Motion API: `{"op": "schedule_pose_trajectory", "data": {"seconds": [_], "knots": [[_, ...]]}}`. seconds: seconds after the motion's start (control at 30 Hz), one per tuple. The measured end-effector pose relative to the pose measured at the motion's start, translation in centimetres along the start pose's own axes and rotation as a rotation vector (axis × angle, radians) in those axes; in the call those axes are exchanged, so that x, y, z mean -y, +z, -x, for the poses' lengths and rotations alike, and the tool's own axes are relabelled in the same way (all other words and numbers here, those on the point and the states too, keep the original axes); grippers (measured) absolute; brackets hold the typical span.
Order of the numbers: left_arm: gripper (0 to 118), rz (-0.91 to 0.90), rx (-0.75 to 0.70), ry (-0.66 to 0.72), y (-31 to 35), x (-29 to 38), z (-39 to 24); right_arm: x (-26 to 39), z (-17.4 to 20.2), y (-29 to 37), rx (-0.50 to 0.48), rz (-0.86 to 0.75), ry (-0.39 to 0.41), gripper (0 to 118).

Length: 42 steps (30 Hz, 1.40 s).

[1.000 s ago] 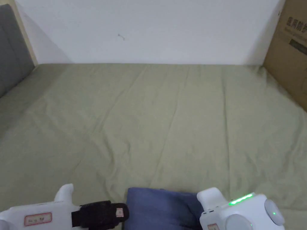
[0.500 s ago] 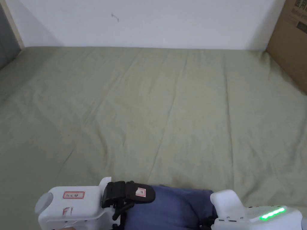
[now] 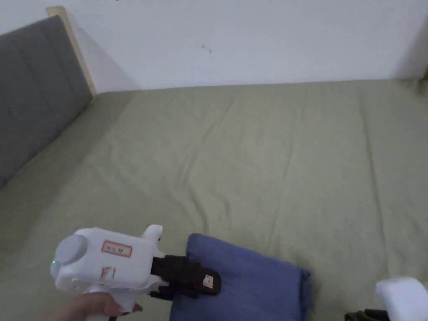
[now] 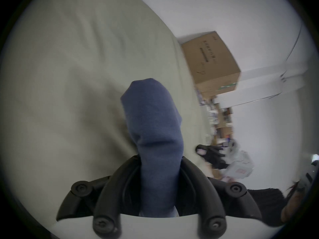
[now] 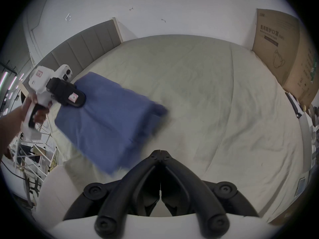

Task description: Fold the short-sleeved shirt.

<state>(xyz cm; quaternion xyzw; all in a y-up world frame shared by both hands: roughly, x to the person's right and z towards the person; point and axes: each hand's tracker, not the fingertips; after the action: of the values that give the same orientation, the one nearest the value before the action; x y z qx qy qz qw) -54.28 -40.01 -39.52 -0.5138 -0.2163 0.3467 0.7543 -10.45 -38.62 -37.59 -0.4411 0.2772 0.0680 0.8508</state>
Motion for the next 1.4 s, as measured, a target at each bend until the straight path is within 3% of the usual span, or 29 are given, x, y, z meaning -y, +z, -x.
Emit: {"op": "schedule_pose_trajectory", "data": {"seconds": [0.17,0.4,0.47,0.53,0.6,0.73,0.9,0.97,1.0,1.03,1.07,1.17,1.3,1.4], "knots": [[22,-0.012,-0.394,-0.024,10.7,-3.8,3.8,-0.8,1.8,0.2,0.03,0.041,-0.005,0],[25,0.084,-0.942,-0.027,19.2,-6.5,9.1,-2.1,3.4,-0.3,0.007,0.069,0.02,0],[54,0.112,-1.183,-0.099,20.1,-6.6,9.6,-2.6,3.7,-0.4,0.011,0.069,0.028,0],[104,0.138,-1.382,-0.165,20.8,-6.3,10.6,-2.8,3.7,-0.4,0.005,0.062,0.026,0],[111,0.153,-1.475,-0.084,22.1,-6.4,10.7,-2.9,3.7,-0.3,0.012,0.057,0.022,0],[111,-0.063,-1.284,0.018,23.8,-5.1,7.8,-3.0,3.3,0.6,0.034,0.037,0.029,0],[107,-0.323,-0.951,-0.067,19.2,-0.4,0.6,-3.3,2.1,2.9,0.042,-0.029,0.004,0],[78,-0.452,-0.817,-0.124,16.5,2.2,-1.8,-3.4,1.8,4.3,0.053,-0.067,-0.01,0],[53,-0.497,-0.739,-0.129,14.7,3.9,-3.9,-3.5,1.6,5.2,0.055,-0.083,-0.014,0],[11,-0.54,-0.682,-0.133,13.3,5.1,-5.5,-3.4,1.1,5.7,0.054,-0.093,-0.016,0],[0,-0.566,-0.605,-0.142,11.6,6.7,-6.9,-3.3,0.8,6.5,0.054,-0.105,-0.018,0],[0,-0.666,-0.401,-0.184,7.8,9.7,-12.5,-2.9,0.4,9.2,0.056,-0.135,-0.028,0],[0,-0.789,-0.413,-0.306,4.9,12.6,-19.0,-2.5,-0.4,12.9,0.085,-0.209,-0.033,0],[0,-0.937,-0.423,-0.388,4.4,14.7,-22.8,-2.5,-1.2,16.8,0.097,-0.417,-0.052,0]]}}
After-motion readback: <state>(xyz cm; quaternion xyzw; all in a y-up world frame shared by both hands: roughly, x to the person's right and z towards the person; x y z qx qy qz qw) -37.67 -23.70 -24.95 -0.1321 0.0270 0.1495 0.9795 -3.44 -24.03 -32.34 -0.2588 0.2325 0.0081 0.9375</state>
